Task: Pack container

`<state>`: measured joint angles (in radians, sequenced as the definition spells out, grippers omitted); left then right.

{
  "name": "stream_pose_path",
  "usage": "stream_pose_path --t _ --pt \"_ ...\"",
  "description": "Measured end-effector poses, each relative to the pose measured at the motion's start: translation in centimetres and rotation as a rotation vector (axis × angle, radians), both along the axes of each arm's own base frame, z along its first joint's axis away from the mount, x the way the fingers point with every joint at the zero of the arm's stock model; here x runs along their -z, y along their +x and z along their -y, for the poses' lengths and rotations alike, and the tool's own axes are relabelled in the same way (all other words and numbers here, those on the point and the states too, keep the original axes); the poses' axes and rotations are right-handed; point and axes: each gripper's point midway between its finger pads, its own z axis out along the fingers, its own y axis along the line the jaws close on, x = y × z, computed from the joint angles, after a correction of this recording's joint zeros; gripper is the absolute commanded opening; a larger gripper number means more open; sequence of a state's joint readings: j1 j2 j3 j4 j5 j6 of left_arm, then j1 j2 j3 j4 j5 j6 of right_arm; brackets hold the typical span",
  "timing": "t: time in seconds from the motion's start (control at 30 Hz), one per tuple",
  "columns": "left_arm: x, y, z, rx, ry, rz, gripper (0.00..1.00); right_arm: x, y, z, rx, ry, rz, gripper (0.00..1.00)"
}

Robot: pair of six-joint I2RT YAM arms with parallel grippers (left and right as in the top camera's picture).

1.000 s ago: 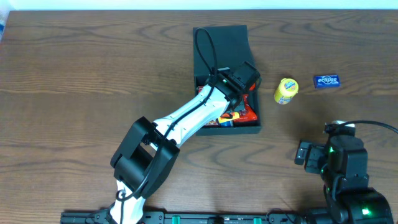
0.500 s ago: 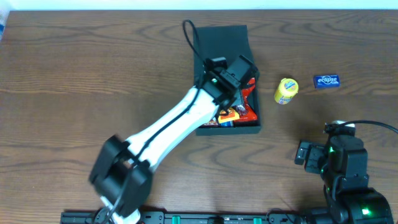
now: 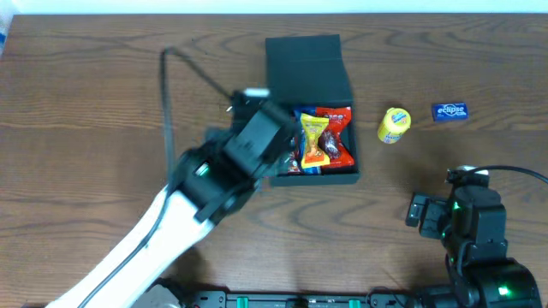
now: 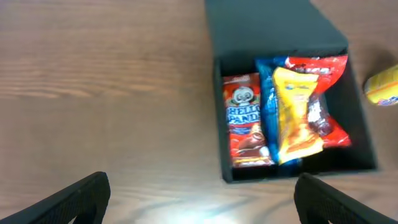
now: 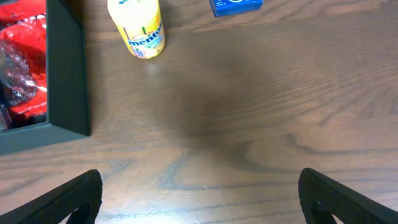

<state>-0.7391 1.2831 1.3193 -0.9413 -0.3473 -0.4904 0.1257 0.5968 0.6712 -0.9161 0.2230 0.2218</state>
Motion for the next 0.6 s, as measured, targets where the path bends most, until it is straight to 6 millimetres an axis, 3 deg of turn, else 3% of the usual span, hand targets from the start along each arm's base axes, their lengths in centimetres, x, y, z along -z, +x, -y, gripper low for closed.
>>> stream_pose_path --t 0.1,0.3,0.4,0.6 --pt "1.3 -2.4 -3.0 0.022 0.033 0.01 0.95 0.0 0.0 0.0 0.0 0.0 0.0 0.99" --pt "3.5 -4.6 -6.7 0.001 0.084 0.013 0.95 0.0 0.0 0.0 0.0 0.0 0.001 0.99" --pt "4.5 -5.1 -7.7 -0.01 0.136 -0.018 0.95 0.0 0.0 0.0 0.0 0.0 0.0 0.99" --pt "4.7 -5.3 -7.9 -0.012 0.151 -0.028 0.95 0.0 0.0 0.0 0.0 0.0 0.0 0.99"
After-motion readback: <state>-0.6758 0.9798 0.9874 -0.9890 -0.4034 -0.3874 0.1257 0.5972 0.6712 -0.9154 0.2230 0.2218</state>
